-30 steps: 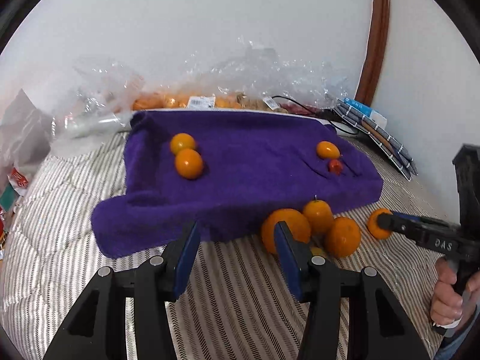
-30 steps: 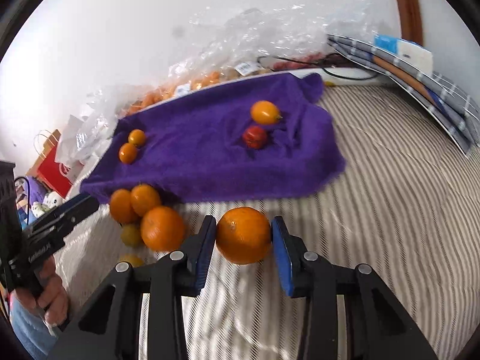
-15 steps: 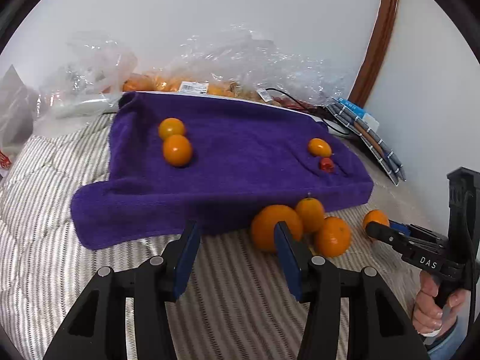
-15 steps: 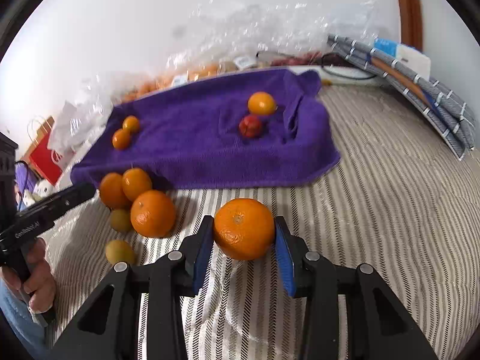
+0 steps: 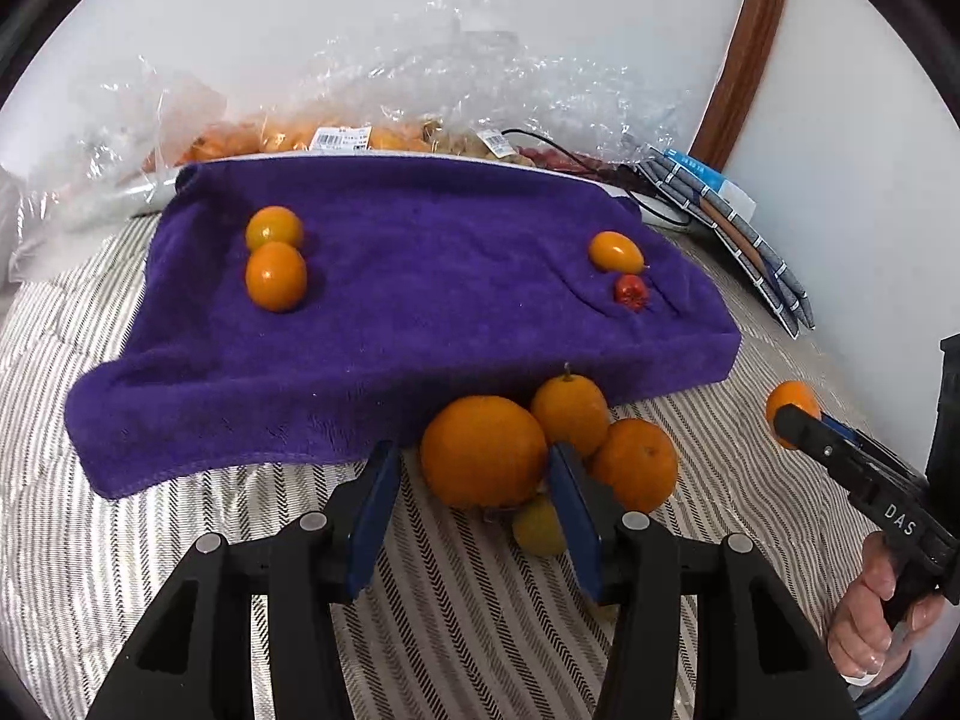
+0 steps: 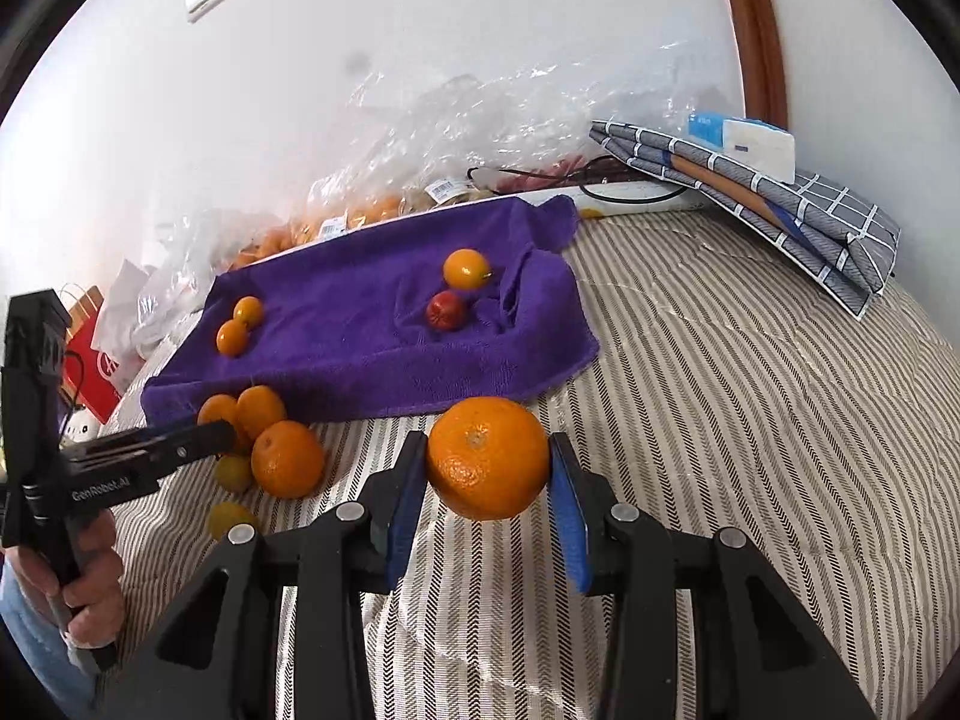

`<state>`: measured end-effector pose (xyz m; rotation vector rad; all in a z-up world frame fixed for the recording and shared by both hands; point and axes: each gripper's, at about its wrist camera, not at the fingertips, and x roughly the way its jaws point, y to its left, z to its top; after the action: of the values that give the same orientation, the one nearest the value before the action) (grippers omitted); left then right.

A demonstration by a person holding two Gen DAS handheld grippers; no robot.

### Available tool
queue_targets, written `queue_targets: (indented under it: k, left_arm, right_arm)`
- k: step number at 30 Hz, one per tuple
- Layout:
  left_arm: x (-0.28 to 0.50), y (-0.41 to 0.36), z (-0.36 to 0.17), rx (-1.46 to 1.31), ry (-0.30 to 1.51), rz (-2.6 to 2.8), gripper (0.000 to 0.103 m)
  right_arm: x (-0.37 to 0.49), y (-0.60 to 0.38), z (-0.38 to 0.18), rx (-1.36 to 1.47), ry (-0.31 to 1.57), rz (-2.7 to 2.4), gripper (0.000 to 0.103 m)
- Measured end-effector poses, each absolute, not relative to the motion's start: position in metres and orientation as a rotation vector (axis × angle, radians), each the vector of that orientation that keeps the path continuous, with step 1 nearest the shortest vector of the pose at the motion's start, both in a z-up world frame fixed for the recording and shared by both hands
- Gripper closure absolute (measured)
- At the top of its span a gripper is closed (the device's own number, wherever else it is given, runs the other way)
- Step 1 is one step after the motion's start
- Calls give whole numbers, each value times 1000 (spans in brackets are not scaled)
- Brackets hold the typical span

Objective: Organize fruits
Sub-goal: 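Grasp another large orange with the left tool while the right tool lifts its orange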

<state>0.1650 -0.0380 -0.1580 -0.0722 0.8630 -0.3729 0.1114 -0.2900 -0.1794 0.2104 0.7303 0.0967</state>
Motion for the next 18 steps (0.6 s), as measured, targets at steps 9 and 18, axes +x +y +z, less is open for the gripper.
queue_targets:
  k: [9,18]
  left_arm:
    - [155,-28,-151,-126,773,-380,62]
    - [151,1,-136,-218,675,-279,62]
  right_arm:
    - [109,-289,-178,209,719,99,63]
    - [109,-289,-177,207,716,98,63]
